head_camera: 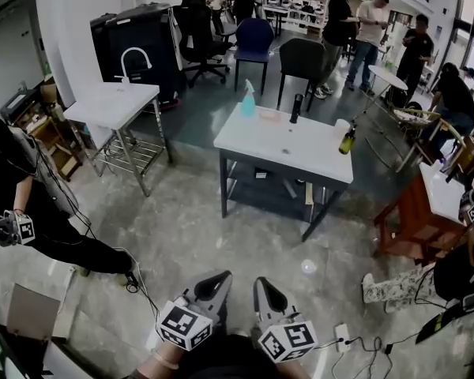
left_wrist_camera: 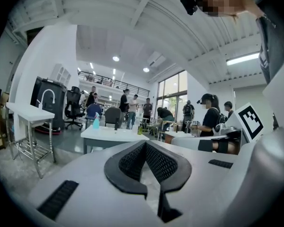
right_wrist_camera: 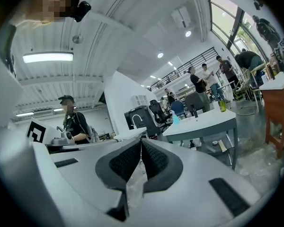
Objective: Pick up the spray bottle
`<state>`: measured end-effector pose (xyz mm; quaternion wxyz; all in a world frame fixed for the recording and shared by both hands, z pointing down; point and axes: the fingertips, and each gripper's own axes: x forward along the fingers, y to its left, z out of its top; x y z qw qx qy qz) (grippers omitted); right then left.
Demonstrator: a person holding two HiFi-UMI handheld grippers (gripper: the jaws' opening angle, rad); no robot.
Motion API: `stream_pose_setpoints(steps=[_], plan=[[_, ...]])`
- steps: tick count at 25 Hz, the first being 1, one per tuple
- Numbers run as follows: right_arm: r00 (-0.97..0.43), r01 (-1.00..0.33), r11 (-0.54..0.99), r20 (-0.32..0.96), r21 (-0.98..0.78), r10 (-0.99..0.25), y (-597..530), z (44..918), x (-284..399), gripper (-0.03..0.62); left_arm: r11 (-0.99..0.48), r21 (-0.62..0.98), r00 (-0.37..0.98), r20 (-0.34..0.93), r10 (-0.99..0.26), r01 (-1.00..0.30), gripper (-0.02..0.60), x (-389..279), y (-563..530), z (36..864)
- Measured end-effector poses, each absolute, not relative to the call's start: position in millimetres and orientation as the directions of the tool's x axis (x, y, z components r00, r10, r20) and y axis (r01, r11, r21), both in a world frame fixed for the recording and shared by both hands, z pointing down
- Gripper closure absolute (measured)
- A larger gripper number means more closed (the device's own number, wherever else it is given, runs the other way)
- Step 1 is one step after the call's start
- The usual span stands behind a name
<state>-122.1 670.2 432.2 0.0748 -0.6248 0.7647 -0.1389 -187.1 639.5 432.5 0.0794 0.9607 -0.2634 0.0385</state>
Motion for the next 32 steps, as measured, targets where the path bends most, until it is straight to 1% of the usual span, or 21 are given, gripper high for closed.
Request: stream_pose_setpoints(steps=[3, 9, 16, 25, 32], plan=[[-0.191, -0.936, 0.164, 0.059, -0.313, -0.98, 666, 435, -116, 0.584, -0.829, 0.162, 0.845, 0.132, -0.519, -0.535, 0.575, -189, 634, 439], [-0.169, -0.933, 0.144, 0.048, -0.33, -0.984, 653, 439, -107, 0.584, -0.827, 0.177, 0.845, 0.144, -0.515, -0.534, 0.575, -186, 629, 447], [-0.152, -0.936, 0.127, 0.053, -0.327, -0.987, 622, 439, -102, 0.584, -0.82, 0.214, 0.847, 0.132, -0.514, -0.531, 0.575, -182, 599, 450], [-0.19, -0.93, 0.16, 0.061, -0.331, -0.98, 552, 428, -95, 0.583, -0.806, 0.218, 0.835, 0.142, -0.532, -0.551, 0.575, -162, 523, 447], [-0.186, -0.932, 0.147, 0.09, -0.332, -0.978, 479, 432, -63, 0.583, -0.812, 0.212, 0.84, 0.142, -0.524, -0.543, 0.575, -135, 459, 443]])
